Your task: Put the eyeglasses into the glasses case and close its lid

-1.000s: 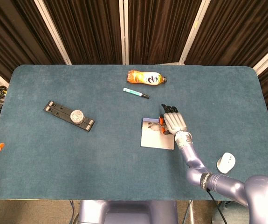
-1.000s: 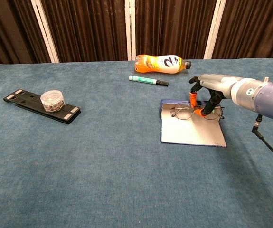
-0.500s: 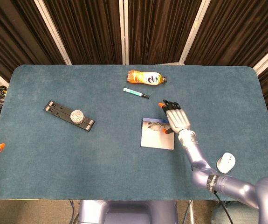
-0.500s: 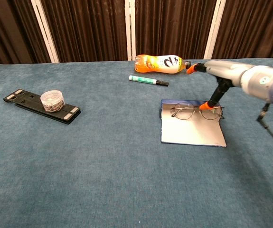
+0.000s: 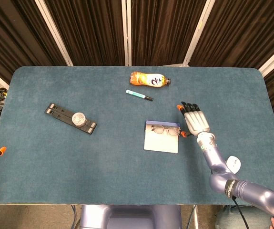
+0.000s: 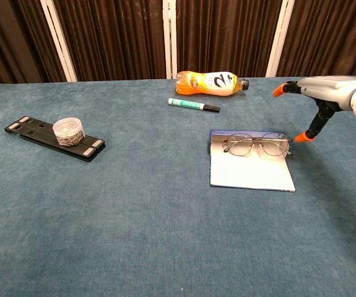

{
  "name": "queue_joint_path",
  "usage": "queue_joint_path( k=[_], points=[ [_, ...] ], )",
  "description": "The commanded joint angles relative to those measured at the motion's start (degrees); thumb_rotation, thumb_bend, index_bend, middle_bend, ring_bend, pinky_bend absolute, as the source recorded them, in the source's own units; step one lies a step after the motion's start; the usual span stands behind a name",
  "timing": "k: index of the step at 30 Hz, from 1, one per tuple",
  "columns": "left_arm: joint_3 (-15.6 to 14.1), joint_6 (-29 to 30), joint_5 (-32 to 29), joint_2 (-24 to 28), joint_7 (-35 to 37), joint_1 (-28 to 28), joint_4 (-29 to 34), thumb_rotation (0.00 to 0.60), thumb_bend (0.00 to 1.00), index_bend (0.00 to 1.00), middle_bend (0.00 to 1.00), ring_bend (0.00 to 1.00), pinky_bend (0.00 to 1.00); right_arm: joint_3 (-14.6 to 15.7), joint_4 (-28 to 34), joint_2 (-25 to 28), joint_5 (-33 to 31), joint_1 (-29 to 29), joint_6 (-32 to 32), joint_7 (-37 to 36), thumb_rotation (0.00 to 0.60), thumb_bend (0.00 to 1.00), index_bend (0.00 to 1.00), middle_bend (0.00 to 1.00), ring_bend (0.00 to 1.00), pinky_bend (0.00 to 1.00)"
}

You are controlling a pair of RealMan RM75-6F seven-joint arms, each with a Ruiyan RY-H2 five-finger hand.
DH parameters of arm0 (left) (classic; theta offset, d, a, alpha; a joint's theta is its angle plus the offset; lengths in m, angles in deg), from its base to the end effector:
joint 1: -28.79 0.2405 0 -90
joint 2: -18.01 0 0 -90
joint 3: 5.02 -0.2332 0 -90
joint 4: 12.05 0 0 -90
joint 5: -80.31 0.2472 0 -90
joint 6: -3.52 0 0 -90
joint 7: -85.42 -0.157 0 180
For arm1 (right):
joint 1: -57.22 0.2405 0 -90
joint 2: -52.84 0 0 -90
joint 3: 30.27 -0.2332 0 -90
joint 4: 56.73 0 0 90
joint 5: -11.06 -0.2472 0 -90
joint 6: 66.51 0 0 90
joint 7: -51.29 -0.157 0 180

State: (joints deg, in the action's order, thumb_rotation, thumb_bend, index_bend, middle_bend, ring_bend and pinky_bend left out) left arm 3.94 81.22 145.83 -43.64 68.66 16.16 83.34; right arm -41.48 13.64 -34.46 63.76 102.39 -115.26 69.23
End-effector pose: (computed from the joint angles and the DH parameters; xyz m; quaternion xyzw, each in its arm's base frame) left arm -0.3126 0.2569 0.1398 -0.5665 -0.3686 -0.2846 0.6798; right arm -0.1965 -0.4127 -0.0217 0.6996 -0.4080 0.3014 0.5033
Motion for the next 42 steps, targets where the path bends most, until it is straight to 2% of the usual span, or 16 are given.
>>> queue_joint_path(
  k=[1,6,18,27,34,42],
  points=[
    [0.03,-0.12,-0.20,-0.09,-0.13,-0.07,-0.09,0.600,0.00,0.00,0.00,0.00,0.00,-0.07,-2.96,-1.61,-0.07,0.52,0.69,0.28,0.600,0.12,0.15,0.00,0.00,0.00],
    [0.05,-0.45,-0.60,-0.28,-0.36,-0.26,-0.34,0.600,0.00,0.00,0.00,0.00,0.00,-0.63,-5.12,-3.55,-0.23,1.17,1.41,0.10,0.600,0.12,0.17,0.00,0.00,0.00],
    [0.04,-0.61,-0.99,-0.47,-0.52,-0.39,-0.56,0.600,0.00,0.00,0.00,0.00,0.00,-2.77,-4.63,-5.74,0.41,2.37,-0.99,0.87,0.600,0.12,0.18,0.00,0.00,0.00],
    [-0.14,-0.89,-0.90,-0.69,-0.89,-0.63,-0.63,0.600,0.00,0.00,0.00,0.00,0.00,-1.33,-1.68,-5.34,0.97,2.33,0.15,2.60,0.600,0.10,0.10,0.00,0.00,0.00],
    [0.13,-0.97,-1.47,-0.74,-0.66,-0.70,-0.86,0.600,0.00,0.00,0.00,0.00,0.00,-1.11,-5.02,-9.75,1.18,4.23,0.67,4.72,0.600,0.09,0.05,0.00,0.00,0.00],
    [0.14,-1.57,-1.98,-0.97,-0.78,-0.98,-1.34,0.600,0.00,0.00,0.00,0.00,0.00,-2.05,-9.69,-13.64,1.08,5.75,1.43,4.80,0.600,0.09,0.05,0.00,0.00,0.00]
  ],
)
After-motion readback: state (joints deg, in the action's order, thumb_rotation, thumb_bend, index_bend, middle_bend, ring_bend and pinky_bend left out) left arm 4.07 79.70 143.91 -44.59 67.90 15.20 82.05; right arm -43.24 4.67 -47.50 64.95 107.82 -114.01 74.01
